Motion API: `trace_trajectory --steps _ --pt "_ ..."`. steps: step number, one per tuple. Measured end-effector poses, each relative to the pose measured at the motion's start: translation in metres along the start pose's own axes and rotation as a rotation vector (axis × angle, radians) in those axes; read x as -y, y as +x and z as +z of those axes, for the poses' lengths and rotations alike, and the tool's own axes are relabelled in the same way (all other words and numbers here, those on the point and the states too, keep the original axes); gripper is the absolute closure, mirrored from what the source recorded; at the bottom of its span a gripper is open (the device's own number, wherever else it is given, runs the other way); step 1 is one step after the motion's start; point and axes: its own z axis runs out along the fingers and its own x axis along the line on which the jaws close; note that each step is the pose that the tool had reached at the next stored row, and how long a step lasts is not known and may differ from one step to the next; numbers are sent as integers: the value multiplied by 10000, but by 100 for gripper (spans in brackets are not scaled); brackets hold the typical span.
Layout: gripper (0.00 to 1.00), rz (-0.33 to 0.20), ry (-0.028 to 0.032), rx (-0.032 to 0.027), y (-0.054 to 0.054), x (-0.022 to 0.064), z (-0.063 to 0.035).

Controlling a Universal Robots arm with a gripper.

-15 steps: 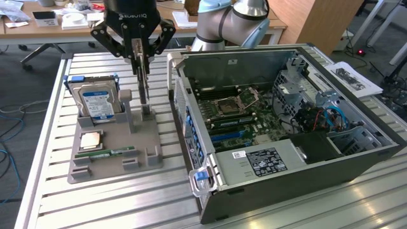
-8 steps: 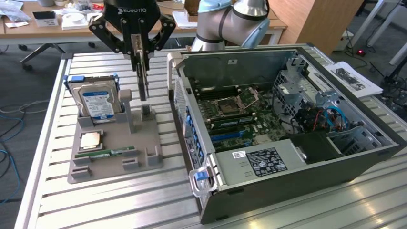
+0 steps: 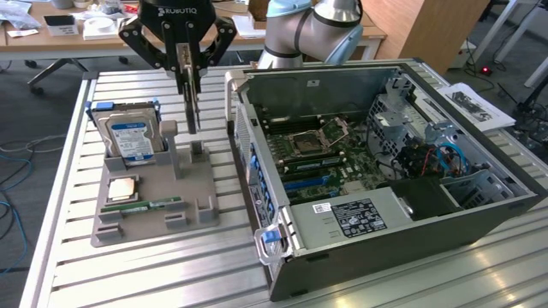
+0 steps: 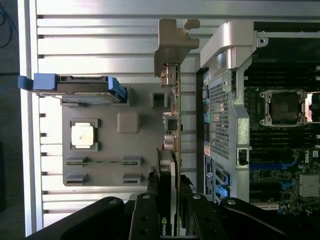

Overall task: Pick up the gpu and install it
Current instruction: 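Pick up the gpu and move the gpu toward the slot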

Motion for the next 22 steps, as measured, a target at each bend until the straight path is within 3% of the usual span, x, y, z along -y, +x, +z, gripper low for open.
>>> trace_trajectory --steps 11,22 --pt "73 -1 1 -1 -54 -2 -2" --pt "73 0 -4 -2 -315 -11 5"
